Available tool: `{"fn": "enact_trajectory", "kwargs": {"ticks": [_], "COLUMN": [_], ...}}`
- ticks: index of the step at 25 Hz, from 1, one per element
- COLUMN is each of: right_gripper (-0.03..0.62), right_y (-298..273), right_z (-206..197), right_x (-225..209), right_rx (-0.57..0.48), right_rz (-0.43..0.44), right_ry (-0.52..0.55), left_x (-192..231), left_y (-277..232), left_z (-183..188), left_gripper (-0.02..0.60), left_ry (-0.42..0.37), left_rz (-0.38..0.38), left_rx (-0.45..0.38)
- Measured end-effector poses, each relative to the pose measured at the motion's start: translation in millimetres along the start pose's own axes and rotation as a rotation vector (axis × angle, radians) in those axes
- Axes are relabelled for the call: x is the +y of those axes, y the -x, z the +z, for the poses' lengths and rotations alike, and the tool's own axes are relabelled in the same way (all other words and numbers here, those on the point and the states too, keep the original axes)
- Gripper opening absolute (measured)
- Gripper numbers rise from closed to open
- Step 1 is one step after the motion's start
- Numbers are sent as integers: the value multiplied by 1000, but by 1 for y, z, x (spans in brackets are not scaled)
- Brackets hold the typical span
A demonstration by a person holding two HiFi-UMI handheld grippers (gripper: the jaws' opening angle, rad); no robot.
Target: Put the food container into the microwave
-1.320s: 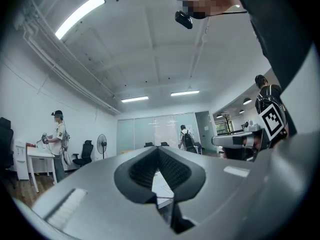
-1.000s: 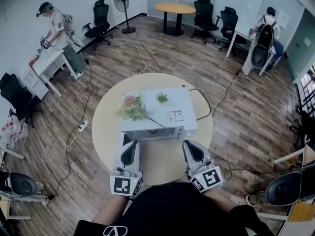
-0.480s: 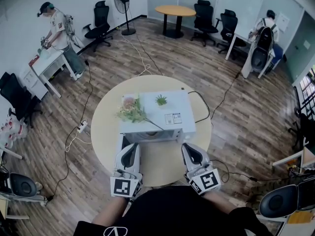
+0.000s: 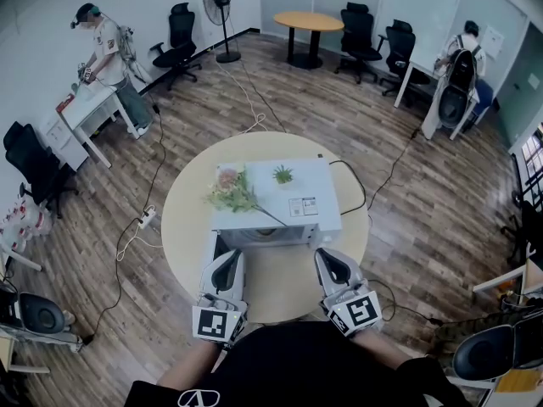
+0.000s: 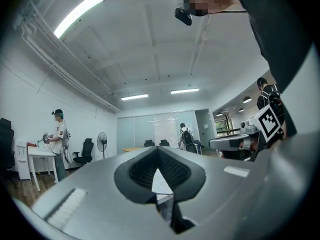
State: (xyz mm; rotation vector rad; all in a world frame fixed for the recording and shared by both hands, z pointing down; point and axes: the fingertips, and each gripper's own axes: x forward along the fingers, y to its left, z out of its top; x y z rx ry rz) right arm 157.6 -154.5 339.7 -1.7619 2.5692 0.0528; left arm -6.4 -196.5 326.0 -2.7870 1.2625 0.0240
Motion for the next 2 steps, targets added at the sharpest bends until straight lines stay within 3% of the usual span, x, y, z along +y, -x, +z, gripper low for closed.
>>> {"fn": "enact_trajectory", "kwargs": {"ticks": [2], "right_gripper": [8], "right_y": [0], "right_z": [0], "right_x": [5], "right_rx": [7], "right_rz": [6], "right_ry": [4], "left_x": [3], "left_y": [3], "left_z": [2], "left_gripper": [0], "left_ry": [-4], "left_rz": [10], "left_rx": [3]}}
